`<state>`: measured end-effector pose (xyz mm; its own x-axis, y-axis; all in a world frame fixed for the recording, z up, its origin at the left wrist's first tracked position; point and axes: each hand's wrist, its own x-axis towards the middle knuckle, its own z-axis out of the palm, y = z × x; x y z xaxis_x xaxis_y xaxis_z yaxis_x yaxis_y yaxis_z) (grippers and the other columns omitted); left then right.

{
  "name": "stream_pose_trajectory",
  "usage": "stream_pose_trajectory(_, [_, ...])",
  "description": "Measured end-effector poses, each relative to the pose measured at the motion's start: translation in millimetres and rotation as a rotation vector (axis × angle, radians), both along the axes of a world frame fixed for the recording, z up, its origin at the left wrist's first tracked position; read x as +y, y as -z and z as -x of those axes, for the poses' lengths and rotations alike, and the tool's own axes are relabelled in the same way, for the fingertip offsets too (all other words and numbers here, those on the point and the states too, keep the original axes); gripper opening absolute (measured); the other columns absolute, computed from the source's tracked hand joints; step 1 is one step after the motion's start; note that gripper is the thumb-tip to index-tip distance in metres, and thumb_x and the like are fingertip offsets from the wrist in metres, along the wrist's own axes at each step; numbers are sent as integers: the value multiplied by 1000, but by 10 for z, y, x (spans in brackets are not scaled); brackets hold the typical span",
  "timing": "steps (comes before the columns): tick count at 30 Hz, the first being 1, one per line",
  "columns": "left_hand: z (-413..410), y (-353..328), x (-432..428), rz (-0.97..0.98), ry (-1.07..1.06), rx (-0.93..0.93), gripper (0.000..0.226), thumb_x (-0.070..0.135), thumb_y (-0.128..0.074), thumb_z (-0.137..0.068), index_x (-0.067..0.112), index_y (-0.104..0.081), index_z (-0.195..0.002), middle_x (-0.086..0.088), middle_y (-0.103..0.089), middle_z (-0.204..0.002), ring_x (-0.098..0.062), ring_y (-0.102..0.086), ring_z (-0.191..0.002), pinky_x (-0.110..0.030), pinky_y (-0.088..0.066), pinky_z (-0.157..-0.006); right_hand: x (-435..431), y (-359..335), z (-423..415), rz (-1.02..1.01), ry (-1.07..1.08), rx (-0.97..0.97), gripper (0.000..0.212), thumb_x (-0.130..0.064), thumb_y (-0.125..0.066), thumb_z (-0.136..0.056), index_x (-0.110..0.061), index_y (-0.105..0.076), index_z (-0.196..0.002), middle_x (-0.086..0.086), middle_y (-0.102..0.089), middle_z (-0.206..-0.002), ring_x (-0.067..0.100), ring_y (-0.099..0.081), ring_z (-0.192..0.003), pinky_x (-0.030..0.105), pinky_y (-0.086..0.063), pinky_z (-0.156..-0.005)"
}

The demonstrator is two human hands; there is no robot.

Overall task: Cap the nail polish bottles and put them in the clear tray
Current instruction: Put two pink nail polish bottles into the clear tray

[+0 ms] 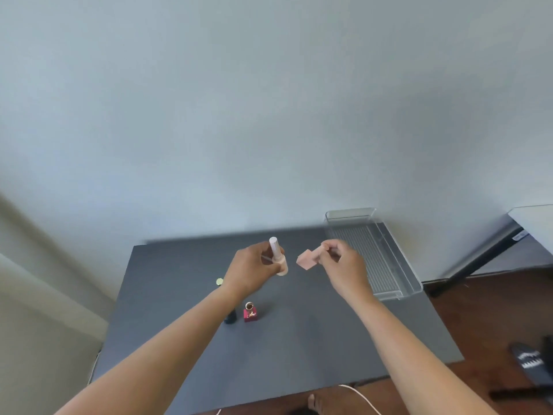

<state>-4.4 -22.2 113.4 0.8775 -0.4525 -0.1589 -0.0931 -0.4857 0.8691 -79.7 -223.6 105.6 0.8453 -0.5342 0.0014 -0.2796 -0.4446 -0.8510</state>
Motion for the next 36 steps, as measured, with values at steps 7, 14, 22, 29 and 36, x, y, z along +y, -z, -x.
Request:
stream_pose_trajectory(7, [-114, 9, -770, -37, 68, -32, 20, 34, -65, -73, 38, -66, -92, 34, -67, -85, 14, -64, -81, -19, -49, -68, -802, -53, 8, -3, 75, 14, 12, -22, -61, -87, -33, -64, -92, -19, -66, -89, 4, -63, -87, 17, -42, -63])
stream_pose_trajectory(14, [-347, 93, -1803, -91, 48, -98, 15, 30, -70, -73, 31, -59, -83, 25, -69, -80, 12, -63, -76, -22, -51, -68, -1821, 48, -161, 38, 85, 70, 21, -24, -60, -90, -23, -64, -111, -6, -67, -102, 10, -62, -89, 14, -40, -59])
stream_pose_trajectory(22, [-632, 383, -2708, -174, -6, -118, 26, 49, -45, -91, 28, -49, -76, 16, -70, -70, -3, -62, -63, -33, -54, -61, -2491, 338, -590, 133, 3, 117, 20, -16, -59, -93, -16, -67, -112, 1, -69, -111, 17, -64, -100, 21, -47, -80])
stream_pose_trajectory(29, [-895, 722, -3160, -235, -47, -101, 24, 43, -42, -92, 22, -50, -87, 7, -70, -81, -18, -65, -77, -40, -57, -69, -2744, 542, -934, 241, -106, 139, 15, -14, -57, -93, -16, -67, -104, 3, -66, -109, 20, -63, -95, 27, -49, -81])
stream_pose_trajectory(36, [-977, 963, -3448, -255, -121, -136, 15, 37, -48, -91, 24, -49, -83, 3, -66, -83, -22, -60, -74, -32, -45, -59, -2879, 696, -1130, 277, -156, 139, 10, -13, -59, -91, -15, -69, -92, 2, -65, -94, 18, -58, -82, 27, -43, -69])
